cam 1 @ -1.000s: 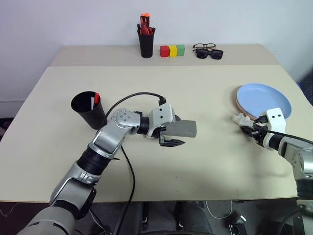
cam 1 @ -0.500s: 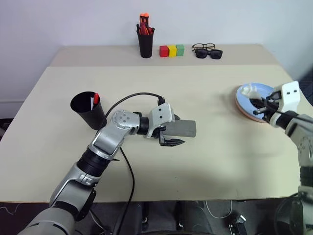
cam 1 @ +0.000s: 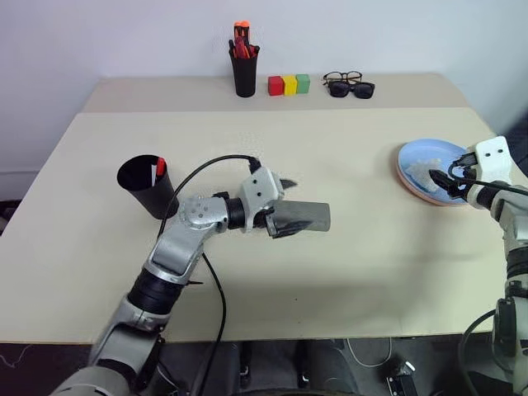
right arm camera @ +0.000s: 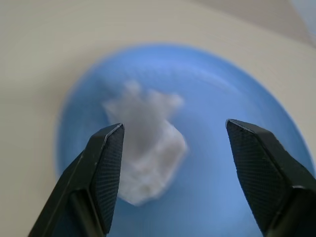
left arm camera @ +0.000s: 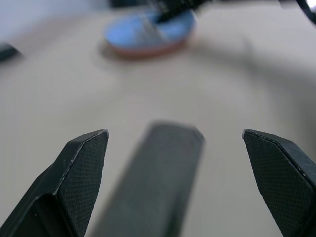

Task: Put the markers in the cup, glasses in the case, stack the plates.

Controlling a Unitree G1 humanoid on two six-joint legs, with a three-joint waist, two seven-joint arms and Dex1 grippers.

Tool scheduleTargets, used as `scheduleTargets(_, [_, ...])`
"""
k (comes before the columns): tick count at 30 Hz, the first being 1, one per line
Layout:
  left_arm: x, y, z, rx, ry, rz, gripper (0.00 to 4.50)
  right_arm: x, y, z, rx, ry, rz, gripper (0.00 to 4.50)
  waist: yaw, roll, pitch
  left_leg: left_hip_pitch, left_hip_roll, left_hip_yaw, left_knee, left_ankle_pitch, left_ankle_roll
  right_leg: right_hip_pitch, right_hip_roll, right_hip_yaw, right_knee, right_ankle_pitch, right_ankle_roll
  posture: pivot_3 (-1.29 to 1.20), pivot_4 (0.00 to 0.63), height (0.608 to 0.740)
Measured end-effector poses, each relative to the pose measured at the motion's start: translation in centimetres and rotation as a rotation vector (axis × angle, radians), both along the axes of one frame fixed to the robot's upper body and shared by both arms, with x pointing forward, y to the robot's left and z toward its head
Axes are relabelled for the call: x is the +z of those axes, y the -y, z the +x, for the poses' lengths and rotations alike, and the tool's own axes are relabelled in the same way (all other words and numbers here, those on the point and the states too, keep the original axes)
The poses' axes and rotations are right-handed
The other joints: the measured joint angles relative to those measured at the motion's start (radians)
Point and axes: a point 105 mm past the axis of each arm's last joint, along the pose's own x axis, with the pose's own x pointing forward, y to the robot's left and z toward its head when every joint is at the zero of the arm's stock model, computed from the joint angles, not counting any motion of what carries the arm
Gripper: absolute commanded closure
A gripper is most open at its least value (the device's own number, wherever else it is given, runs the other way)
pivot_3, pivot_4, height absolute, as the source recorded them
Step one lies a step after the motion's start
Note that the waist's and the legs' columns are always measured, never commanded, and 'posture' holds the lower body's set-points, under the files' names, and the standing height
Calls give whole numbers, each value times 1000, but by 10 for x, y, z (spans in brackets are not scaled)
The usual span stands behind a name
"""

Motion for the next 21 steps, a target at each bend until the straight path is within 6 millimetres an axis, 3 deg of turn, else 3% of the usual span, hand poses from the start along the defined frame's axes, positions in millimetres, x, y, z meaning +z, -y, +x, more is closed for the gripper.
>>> scheduleTargets(3, [-1, -20, -8, 40, -5, -20, 0, 17, -19, -22, 121, 101, 95, 1033, 6, 0, 0, 0, 1, -2, -1, -2, 3, 0, 0, 0, 0, 0, 0, 0, 150, 740])
scheduleTargets(5, [-5, -34, -17, 60, -37, -40, 0, 16, -33, -46, 215, 88, 159, 1033, 9, 0, 0, 0, 1, -3, -2, -2, 3, 1, -1, -1, -1, 0, 0, 0, 150, 740])
scheduleTargets(9, [-11, -55, -23, 163, -22, -59, 0, -1, -50, -93, 302, -3, 214, 1033, 8, 0, 0, 1, 0, -3, -1, -3, 4, 2, -4, -1, -2, 0, 0, 0, 150, 740])
scheduleTargets(14, [7, -95, -14, 362, 145, -104, 0, -34, -66, -152, 322, -111, 190, 1033, 6, 1, -1, 1, 0, -3, -3, -3, 3, 1, -4, 0, -3, 0, -2, 0, 150, 740])
scheduleTargets(18, [3, -112, -21, 355, 100, -99, 0, -52, -70, -178, 326, -170, 145, 1033, 2, 2, -1, 1, 0, -2, -3, -3, 3, 0, -4, 0, -3, -2, -4, 0, 150, 740])
scheduleTargets(21, [-8, -121, -35, 298, 6, -87, 0, -55, -69, -183, 309, -155, 133, 1033, -1, 2, -2, 1, 0, -3, -4, -4, 3, 0, -5, 0, -3, -2, -5, 0, 150, 740])
